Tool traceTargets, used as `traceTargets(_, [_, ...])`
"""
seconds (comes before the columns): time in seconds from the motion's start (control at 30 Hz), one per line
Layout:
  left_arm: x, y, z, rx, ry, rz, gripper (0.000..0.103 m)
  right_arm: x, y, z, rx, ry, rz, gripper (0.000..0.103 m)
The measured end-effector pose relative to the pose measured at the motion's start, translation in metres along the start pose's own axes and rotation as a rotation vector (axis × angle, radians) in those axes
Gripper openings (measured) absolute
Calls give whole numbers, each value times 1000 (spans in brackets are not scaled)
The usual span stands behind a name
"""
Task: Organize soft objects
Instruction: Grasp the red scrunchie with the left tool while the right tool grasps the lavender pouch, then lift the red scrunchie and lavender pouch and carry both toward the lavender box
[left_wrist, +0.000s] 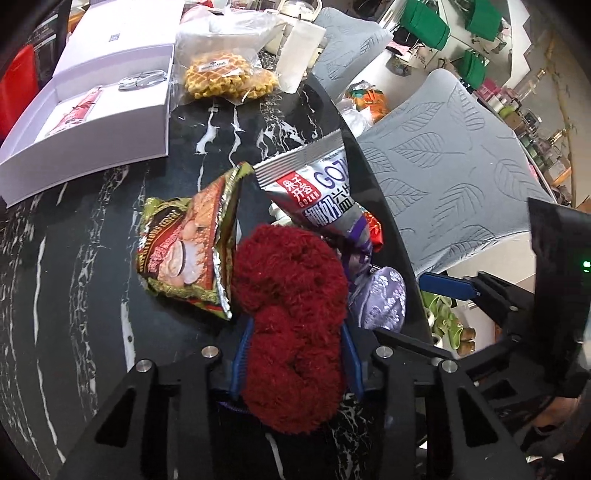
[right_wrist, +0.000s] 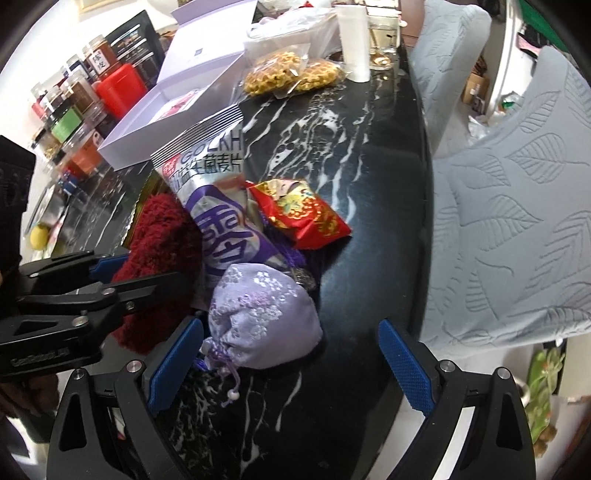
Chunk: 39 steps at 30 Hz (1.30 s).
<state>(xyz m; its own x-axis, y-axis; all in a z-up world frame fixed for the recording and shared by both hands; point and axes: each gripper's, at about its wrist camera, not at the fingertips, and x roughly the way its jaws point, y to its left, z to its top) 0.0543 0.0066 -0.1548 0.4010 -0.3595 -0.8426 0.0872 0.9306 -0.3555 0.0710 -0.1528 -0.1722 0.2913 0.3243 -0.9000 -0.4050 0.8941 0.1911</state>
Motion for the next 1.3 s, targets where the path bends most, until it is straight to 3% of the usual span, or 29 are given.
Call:
traceTargets(0.23, [-21,1,-10,-24,-10,27,42,7,9,2,-28,-1,-1,95])
traceTargets(0.4, [-31,2,-18,-45,-14,52,42,16,12,1,-35,24,-9,63])
traceTargets(0.57, [-39,-2,-23,-54,-29,68,42,12,15,-4,-37,13,15,54])
traceTargets(1.3, [-95,-43,-33,-79,-140,116,42,-73,26,-17,-100,-133,102,52])
